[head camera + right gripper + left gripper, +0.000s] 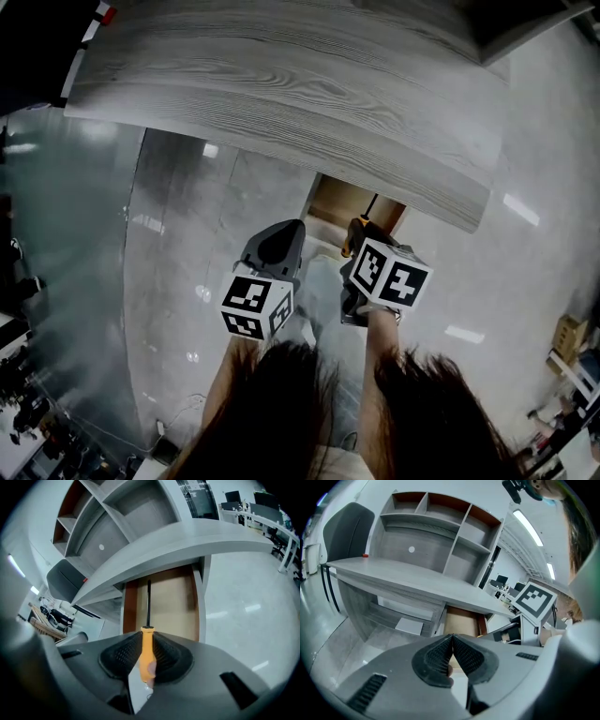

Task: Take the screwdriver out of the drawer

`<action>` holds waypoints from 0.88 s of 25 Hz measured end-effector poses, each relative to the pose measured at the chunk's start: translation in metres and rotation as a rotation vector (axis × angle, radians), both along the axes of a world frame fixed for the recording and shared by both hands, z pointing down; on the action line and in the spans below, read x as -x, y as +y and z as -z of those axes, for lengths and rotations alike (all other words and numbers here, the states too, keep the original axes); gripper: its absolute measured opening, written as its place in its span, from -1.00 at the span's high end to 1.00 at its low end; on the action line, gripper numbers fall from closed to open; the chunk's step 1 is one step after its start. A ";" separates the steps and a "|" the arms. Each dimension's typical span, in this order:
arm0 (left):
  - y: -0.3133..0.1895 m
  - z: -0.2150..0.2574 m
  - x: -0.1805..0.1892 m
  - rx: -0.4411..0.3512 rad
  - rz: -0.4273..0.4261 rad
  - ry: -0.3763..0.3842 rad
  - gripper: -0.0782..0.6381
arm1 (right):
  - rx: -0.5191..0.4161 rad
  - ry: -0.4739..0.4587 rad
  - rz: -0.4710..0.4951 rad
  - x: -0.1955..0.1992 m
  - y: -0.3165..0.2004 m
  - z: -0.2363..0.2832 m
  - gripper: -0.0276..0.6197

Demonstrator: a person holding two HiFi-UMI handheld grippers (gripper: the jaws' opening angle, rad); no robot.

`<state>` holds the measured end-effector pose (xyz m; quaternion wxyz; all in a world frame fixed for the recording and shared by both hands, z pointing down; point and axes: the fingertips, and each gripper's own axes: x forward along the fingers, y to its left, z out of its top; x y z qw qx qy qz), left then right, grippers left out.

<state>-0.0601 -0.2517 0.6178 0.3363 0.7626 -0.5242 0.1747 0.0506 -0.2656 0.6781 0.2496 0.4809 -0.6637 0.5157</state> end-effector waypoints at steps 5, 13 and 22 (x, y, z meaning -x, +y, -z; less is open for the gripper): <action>0.005 0.012 0.001 -0.018 -0.017 -0.005 0.73 | -0.008 -0.004 0.000 0.006 0.012 0.008 0.65; 0.030 0.036 -0.001 -0.023 -0.045 -0.004 0.73 | 0.012 -0.006 -0.005 0.010 0.045 0.023 0.65; 0.053 0.063 -0.003 -0.047 -0.072 -0.010 0.73 | -0.044 0.006 0.000 0.010 0.066 0.053 0.66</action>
